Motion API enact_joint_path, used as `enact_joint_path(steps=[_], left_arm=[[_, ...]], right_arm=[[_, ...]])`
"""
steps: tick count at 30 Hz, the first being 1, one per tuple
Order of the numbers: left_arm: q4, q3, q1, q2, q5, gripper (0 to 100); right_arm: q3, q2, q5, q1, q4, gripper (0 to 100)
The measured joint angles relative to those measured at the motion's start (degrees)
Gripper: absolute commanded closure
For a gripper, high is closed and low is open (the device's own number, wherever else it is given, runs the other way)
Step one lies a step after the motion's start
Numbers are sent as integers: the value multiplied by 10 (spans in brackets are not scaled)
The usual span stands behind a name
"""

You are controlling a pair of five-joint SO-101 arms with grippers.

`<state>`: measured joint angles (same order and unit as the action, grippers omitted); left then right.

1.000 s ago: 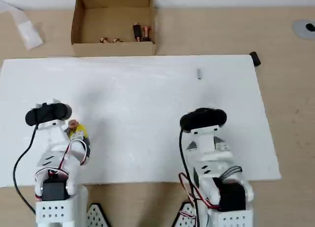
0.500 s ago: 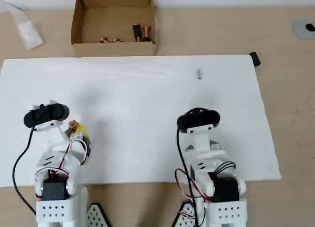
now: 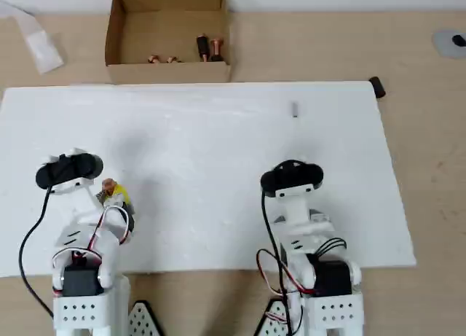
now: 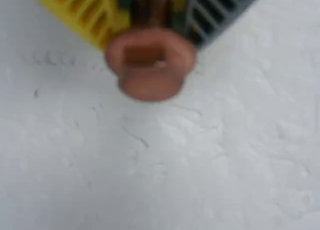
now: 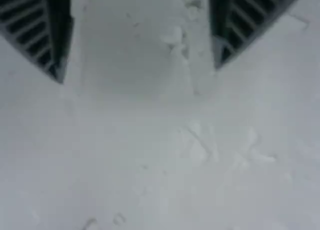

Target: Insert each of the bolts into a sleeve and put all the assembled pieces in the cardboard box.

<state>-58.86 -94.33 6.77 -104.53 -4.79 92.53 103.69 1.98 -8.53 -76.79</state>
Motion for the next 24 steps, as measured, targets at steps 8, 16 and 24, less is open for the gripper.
enact_joint_path(steps=[8, 16, 24], left_arm=[[-2, -3, 0, 0, -3, 994], [-8, -7, -2, 4, -4, 994], [-8, -7, -2, 4, -4, 994]], right_arm=[[0, 0, 0, 0, 0, 770], [0, 0, 0, 0, 0, 770], [0, 0, 0, 0, 0, 770]])
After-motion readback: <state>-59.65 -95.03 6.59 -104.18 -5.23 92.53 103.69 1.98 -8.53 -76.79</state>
